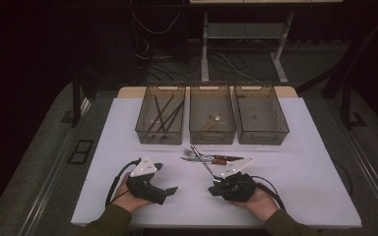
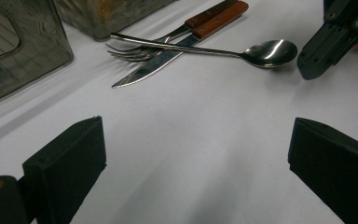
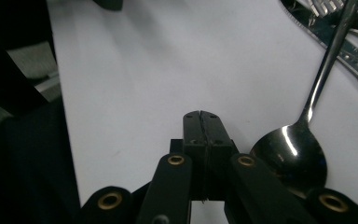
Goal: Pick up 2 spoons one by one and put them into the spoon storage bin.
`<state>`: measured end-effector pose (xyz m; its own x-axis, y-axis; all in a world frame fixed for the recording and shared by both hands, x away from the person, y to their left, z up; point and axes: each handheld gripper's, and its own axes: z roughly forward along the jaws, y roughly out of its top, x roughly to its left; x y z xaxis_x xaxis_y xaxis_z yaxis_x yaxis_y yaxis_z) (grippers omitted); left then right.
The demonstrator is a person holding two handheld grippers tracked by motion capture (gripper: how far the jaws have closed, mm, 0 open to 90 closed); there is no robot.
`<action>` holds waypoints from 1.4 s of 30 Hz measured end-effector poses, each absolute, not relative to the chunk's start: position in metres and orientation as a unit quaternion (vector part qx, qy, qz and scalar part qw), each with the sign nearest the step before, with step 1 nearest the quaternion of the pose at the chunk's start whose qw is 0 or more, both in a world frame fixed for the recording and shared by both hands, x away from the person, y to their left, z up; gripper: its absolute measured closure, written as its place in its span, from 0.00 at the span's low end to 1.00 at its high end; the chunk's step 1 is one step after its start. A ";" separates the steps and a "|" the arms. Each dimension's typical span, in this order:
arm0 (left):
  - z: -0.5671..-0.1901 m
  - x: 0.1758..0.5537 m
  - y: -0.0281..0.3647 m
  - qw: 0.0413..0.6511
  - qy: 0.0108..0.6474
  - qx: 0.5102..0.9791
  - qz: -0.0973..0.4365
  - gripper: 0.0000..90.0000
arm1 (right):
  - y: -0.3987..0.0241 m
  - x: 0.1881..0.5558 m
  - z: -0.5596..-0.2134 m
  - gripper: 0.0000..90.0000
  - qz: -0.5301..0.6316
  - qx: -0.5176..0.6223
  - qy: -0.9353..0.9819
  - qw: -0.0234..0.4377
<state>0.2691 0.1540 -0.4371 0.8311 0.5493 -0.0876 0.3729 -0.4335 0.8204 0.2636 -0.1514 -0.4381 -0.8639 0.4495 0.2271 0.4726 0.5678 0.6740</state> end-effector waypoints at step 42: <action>-0.441 0.269 0.151 0.446 0.268 0.851 0.072 0.00 | -0.203 0.280 -0.427 0.89 -0.392 -0.303 -0.869 -0.015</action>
